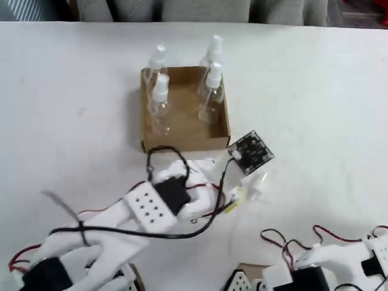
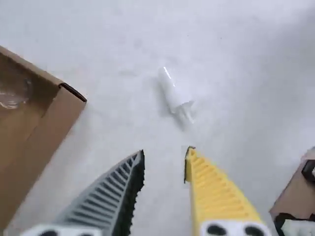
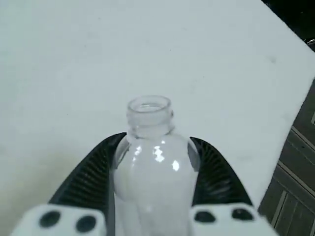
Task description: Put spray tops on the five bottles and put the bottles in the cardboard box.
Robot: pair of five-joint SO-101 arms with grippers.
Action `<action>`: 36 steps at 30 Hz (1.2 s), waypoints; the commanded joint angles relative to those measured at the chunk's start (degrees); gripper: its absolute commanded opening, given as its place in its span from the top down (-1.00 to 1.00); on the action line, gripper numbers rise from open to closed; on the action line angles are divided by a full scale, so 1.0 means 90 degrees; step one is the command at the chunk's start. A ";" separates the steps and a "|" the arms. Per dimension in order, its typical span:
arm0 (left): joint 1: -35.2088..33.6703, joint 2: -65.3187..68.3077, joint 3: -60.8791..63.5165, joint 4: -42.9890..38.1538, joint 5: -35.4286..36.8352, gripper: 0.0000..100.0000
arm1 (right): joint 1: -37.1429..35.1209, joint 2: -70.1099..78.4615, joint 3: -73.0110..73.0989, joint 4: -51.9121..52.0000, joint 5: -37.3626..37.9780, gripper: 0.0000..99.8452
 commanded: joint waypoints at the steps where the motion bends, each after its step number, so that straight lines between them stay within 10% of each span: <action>1: 0.0112 0.0513 -0.0508 -0.0645 0.0596 0.65 | 0.0083 0.0161 -0.0059 -0.0347 0.0137 0.97; 18: 0.0083 0.4381 -0.3497 -0.0195 0.0830 0.64 | 0.0083 0.0308 -0.0059 -0.0347 0.0137 0.97; 36: 0.0015 0.5182 -0.3976 -0.0449 0.0967 0.37 | 0.0015 0.0308 0.0068 -0.0327 0.0137 0.97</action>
